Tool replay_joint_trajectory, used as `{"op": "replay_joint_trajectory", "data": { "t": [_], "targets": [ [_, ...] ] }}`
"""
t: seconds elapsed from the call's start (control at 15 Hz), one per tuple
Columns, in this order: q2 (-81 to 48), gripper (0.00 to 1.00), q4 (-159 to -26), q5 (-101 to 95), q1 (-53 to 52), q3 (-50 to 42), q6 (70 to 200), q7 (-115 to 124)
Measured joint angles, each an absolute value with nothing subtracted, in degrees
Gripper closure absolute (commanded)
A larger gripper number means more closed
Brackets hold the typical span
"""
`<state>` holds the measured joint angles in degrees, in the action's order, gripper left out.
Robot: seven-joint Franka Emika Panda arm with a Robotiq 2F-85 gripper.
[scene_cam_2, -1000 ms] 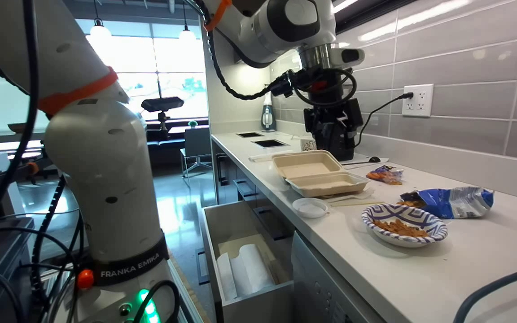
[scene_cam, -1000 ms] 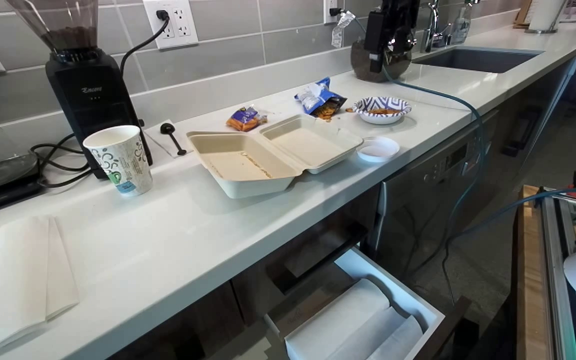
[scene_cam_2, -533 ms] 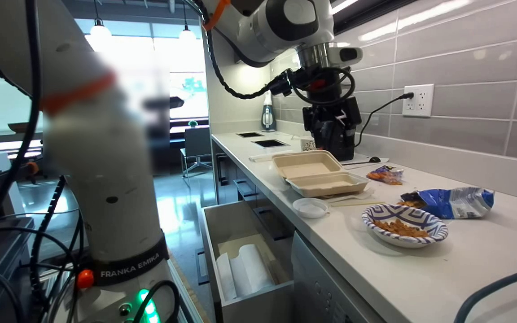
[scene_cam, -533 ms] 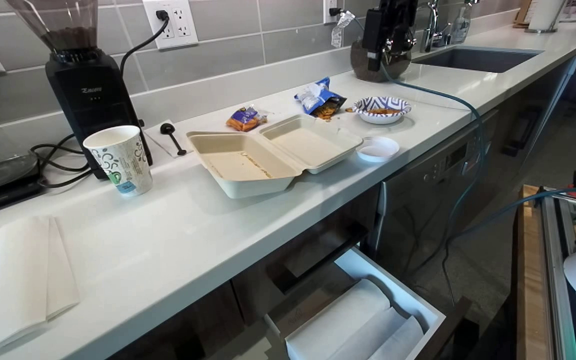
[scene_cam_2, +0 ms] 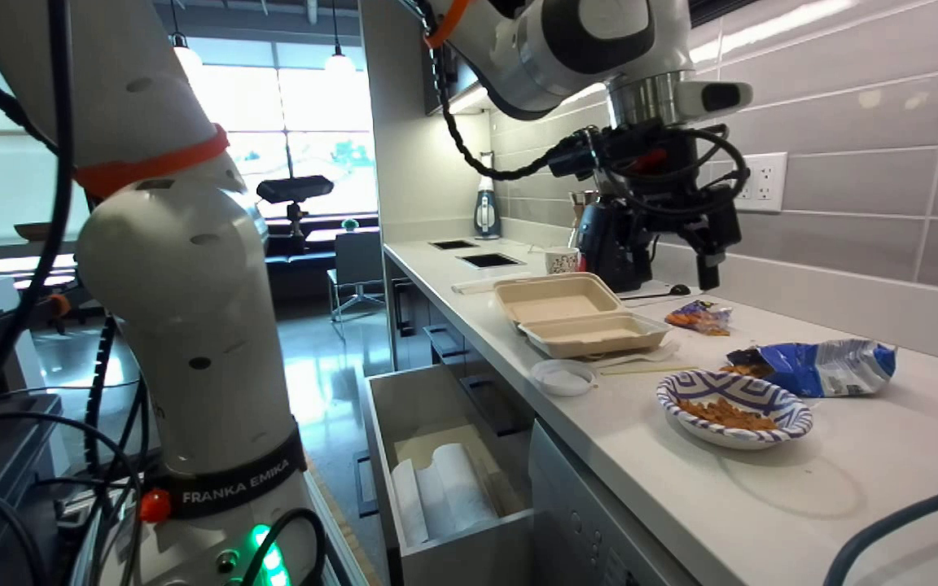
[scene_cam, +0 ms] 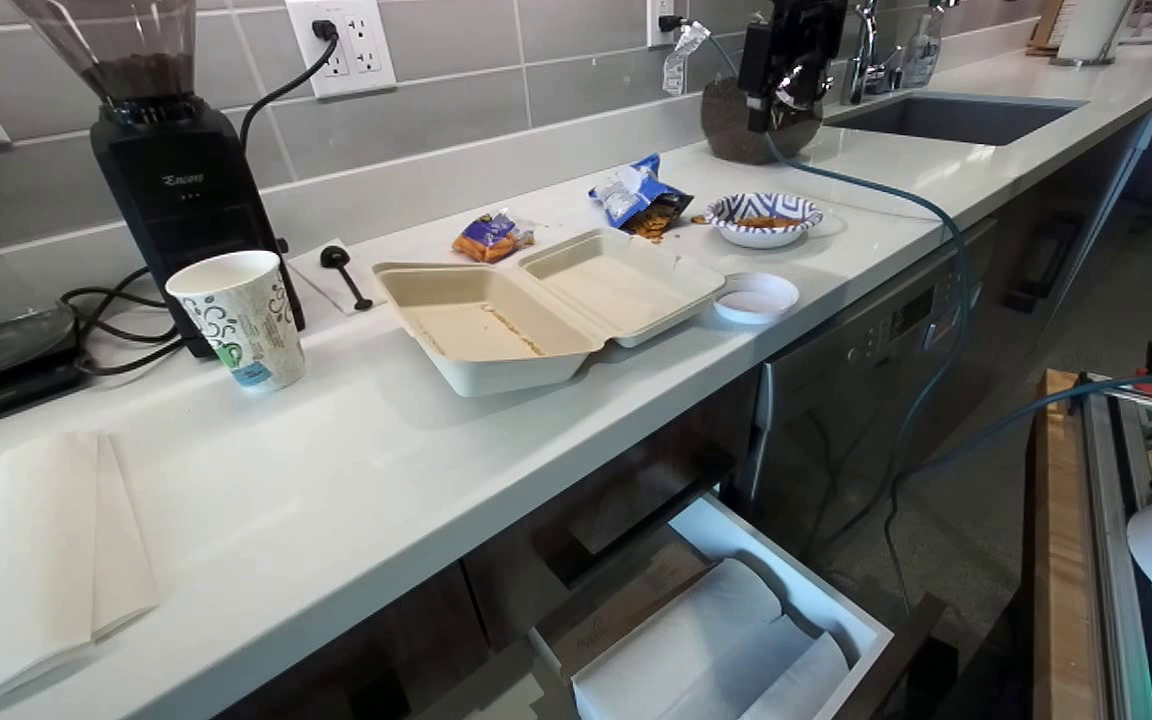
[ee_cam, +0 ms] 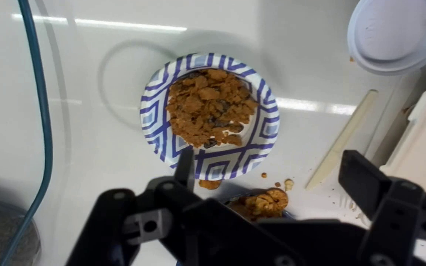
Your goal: Pour the contents in the bowl into the carton box
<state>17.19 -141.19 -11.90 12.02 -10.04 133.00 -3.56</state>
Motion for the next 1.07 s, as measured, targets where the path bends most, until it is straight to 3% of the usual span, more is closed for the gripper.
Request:
{"op": "replay_joint_trajectory", "data": {
  "t": [0.47,1.07],
  "targets": [
    [8.34,0.0,-136.42,-7.67,12.04,-16.27,136.11,-17.68],
    [1.58,0.0,-135.18,-2.92,12.71,-16.91,139.74,-19.28]
  ]
}}
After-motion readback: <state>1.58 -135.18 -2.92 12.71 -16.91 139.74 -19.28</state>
